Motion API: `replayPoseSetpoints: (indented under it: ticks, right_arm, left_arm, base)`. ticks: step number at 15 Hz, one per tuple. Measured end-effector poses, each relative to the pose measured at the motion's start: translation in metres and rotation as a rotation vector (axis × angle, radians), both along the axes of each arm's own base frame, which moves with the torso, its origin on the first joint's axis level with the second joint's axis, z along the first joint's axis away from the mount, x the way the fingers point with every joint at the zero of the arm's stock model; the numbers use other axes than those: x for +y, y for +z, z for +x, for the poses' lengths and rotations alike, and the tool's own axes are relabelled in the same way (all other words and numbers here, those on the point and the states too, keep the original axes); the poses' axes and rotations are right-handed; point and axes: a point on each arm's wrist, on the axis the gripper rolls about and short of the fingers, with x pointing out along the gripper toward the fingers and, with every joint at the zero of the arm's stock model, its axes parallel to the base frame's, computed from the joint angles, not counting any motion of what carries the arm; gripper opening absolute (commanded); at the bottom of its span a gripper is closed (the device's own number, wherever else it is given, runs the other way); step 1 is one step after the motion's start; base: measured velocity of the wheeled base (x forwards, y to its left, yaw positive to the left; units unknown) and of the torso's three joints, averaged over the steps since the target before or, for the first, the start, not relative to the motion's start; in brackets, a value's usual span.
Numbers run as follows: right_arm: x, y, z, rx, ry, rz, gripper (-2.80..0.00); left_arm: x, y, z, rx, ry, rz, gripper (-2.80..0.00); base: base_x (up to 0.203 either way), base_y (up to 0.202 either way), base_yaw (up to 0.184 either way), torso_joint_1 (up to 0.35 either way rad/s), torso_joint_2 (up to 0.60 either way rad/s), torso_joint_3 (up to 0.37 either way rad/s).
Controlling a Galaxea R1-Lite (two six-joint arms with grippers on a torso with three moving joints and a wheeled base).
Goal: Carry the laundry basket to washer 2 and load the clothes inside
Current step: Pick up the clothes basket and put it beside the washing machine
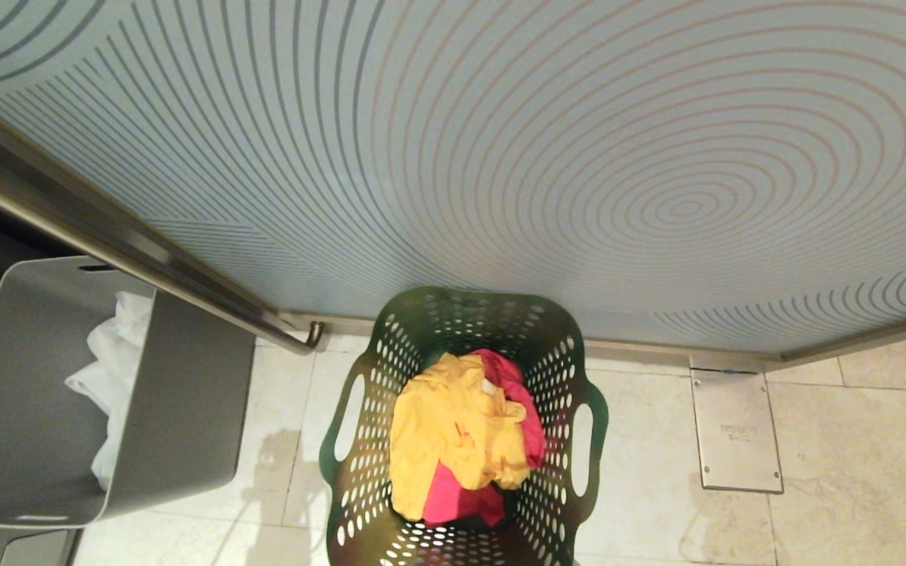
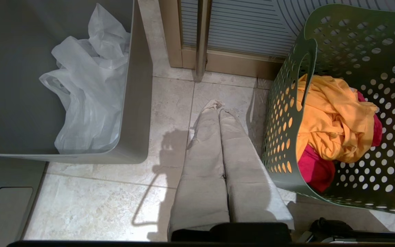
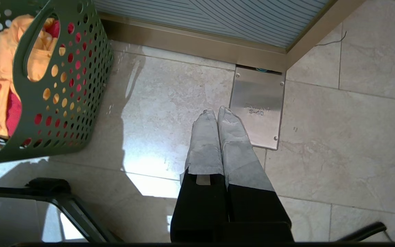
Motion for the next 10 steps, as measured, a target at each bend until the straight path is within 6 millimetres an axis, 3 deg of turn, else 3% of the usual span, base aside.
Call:
replayPoseSetpoints:
  ticks: [2,3,6,8,10]
  right_arm:
    - [0.0,0.008,-0.003,-0.008,-0.004,0.003,-2.8]
    - [0.0,0.027,-0.007,-0.051,-0.009,0.022,-2.8]
    - [0.0,0.087,-0.01,-0.035,-0.014,0.113,-2.8]
    - [0.0,0.12,0.016,0.075,-0.019,0.176,-2.8]
    - [0.0,0.142,0.064,0.191,-0.01,0.224,-2.8]
  left_arm:
    - [0.0,0.001,0.0,0.005,0.001,0.007,-2.8]
    - [0.0,0.012,-0.003,-0.012,-0.001,0.007,-2.8]
    - [0.0,0.066,-0.004,-0.007,-0.019,0.009,-2.8]
    - [-0.001,0.098,0.017,0.093,-0.059,0.012,-2.8]
    - [-0.003,0.122,0.056,0.229,-0.114,0.012,-2.8]
  base:
    - [0.0,0.0,0.0,0.0,0.0,0.0]
    - [0.0,0.0,0.0,0.0,0.0,0.0]
    - [0.0,0.0,0.0,0.0,0.0,0.0]
    - [0.0,0.0,0.0,0.0,0.0,0.0]
    - [0.0,0.0,0.0,0.0,0.0,0.0]
